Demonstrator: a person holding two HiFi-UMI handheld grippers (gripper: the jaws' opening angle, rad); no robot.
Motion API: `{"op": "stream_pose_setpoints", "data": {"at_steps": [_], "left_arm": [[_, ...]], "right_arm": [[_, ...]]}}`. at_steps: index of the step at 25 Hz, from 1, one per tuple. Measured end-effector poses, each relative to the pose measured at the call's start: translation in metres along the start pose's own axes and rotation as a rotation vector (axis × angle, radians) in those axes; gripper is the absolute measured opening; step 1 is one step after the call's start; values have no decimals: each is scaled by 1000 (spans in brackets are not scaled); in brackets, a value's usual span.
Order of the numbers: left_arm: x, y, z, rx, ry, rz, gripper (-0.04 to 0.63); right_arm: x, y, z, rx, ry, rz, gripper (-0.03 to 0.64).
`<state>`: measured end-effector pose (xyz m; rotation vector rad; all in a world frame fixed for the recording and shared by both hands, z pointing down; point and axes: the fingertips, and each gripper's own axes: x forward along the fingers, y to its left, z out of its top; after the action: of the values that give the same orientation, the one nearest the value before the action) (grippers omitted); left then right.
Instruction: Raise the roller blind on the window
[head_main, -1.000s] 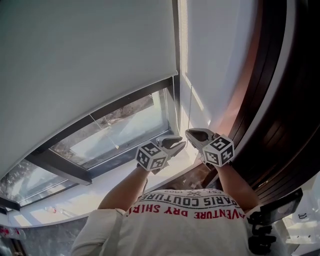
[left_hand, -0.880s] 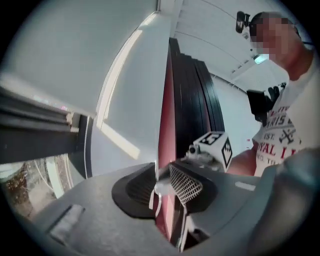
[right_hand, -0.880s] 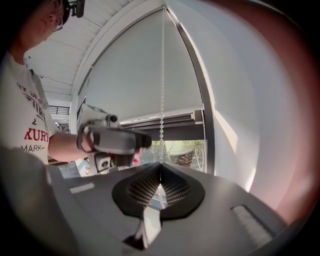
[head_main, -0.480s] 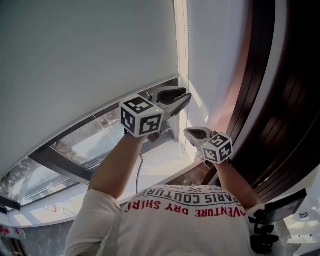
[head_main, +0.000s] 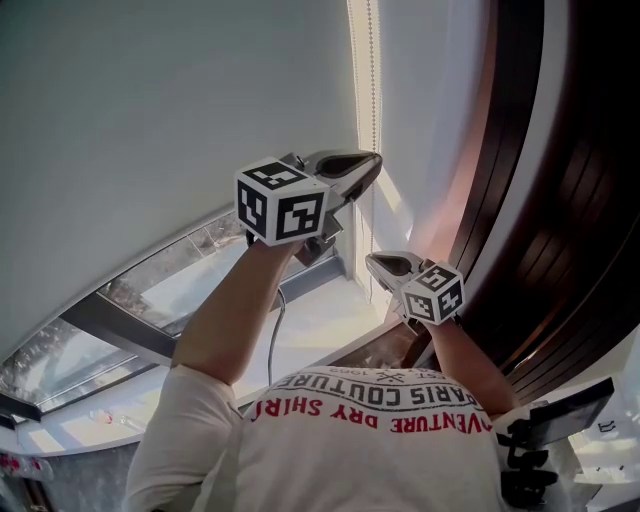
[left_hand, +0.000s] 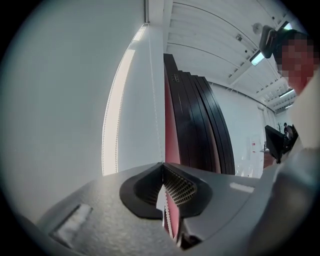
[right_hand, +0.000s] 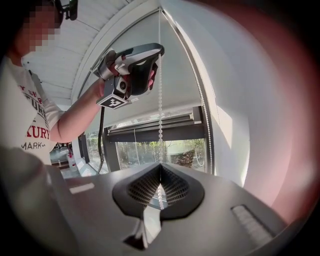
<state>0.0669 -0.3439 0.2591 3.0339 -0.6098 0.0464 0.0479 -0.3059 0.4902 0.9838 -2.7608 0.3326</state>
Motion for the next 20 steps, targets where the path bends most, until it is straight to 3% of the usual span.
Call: {"op": "stream_pose_setpoints", "data": {"at_steps": [9,20], "left_arm": [[2,-2,-4,95,16,42,5],[3,-2,-42,82,29,90,5]], "right_arm": [[-3,-4,-4,14,-2,-13,6],[0,-7,-41,70,72,-9,6]]}}
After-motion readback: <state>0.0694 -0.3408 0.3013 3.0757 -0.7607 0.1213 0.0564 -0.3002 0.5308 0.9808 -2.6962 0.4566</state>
